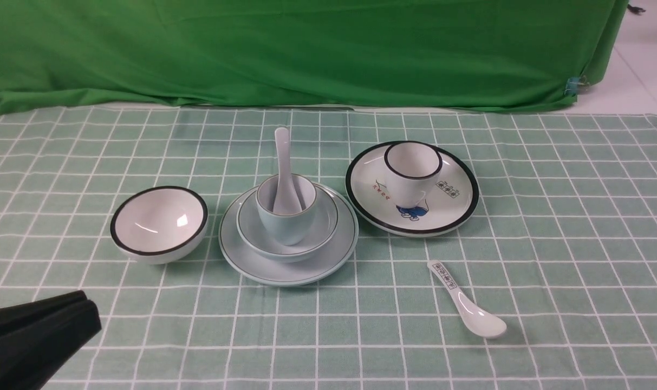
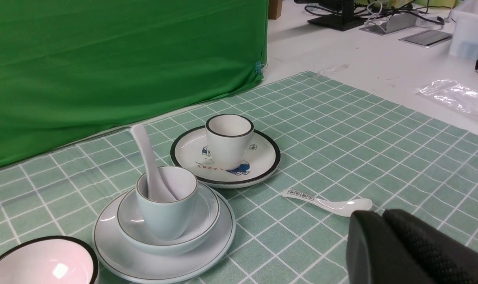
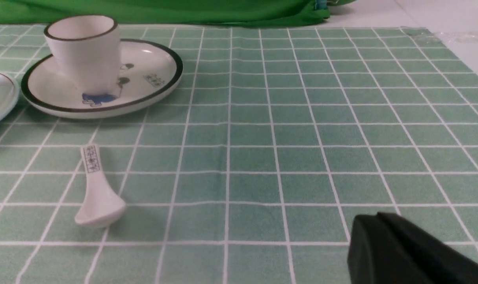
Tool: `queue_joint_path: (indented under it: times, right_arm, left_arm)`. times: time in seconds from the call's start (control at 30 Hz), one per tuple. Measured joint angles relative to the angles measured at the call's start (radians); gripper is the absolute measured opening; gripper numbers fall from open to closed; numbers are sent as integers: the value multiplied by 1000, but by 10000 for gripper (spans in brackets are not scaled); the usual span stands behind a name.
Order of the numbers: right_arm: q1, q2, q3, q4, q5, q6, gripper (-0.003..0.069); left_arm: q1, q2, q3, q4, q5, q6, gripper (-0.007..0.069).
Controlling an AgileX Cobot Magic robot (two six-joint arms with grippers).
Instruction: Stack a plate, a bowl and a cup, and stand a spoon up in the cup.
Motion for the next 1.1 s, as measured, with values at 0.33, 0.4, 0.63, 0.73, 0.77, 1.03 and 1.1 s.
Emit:
queue_joint_path:
  times: [0.33,0.4,0.63,0.73,0.77,1.03,1.1]
  right_arm:
    - [-29,-2,0,0,30,-49,19]
    - [-29,-2,0,0,30,-54,19]
    - [-29,-2,0,0,33,-62,19]
    - [-30,-2,0,17,31,-118,19]
    - [-32,-2,0,32,30,-141,19]
    - [-70,-2,0,144,30,-274,19]
    - [-70,-2,0,149,31,-271,19]
  left_arm:
    - [0,0,0,3,0,0,11]
    - [0,0,0,3,0,0,11]
    - [0,0,0,3,0,0,11]
    - [0,0,0,3,0,0,11]
    - [0,0,0,3,0,0,11]
    - [0,0,0,3,0,0,11]
    - [0,0,0,3,0,0,11]
